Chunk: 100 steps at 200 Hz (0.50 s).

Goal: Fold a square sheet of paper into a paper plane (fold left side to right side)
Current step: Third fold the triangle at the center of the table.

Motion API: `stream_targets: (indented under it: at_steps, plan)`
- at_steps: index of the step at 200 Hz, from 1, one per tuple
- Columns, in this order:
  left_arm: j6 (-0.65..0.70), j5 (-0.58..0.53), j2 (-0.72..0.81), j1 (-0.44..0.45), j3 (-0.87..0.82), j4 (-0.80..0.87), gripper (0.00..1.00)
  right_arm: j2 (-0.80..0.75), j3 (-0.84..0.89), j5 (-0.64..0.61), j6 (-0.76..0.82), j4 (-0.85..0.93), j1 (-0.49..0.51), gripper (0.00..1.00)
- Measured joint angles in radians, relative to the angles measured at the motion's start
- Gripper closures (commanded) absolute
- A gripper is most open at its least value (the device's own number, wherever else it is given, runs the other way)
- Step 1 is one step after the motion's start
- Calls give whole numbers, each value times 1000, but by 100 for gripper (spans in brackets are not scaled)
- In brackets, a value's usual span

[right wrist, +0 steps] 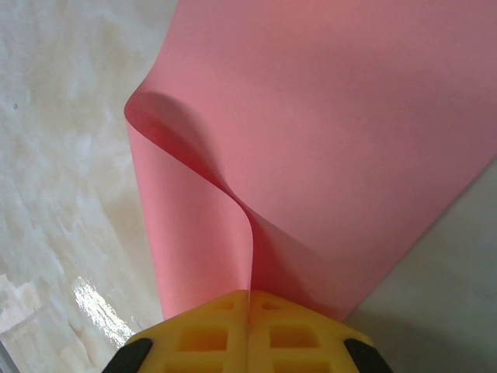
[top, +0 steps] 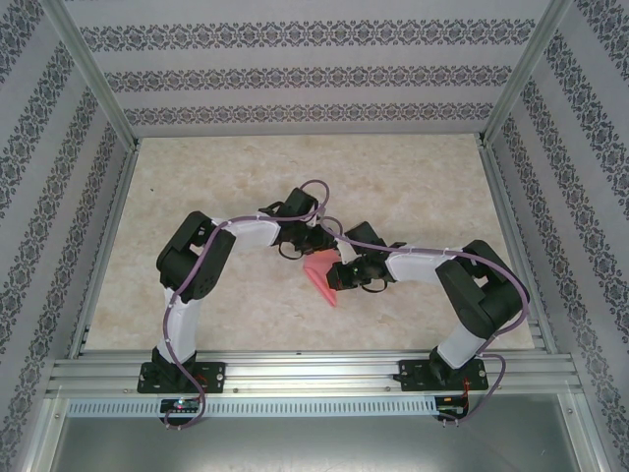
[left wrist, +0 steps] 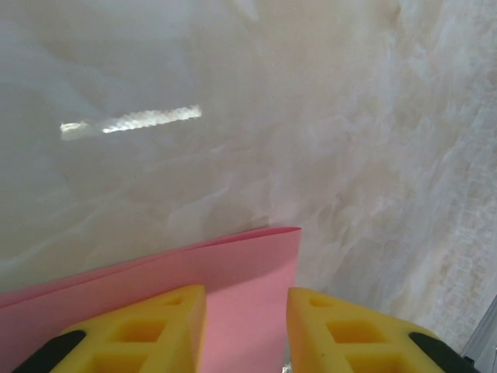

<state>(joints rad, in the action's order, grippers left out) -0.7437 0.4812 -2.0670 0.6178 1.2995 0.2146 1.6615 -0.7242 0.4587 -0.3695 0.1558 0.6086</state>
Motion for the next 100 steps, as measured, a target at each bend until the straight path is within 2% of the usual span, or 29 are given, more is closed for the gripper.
stream_targets:
  at_steps: [59,74,100]
  plan:
    - [43,-12,40,-79,34,133,52,4,-1,6,0,-7,0,98]
    - [50,-15,59,-99,33,147,53,6,-1,7,1,-7,0,98]
    - [56,-19,127,-120,-16,145,62,6,-2,8,1,-7,0,98]
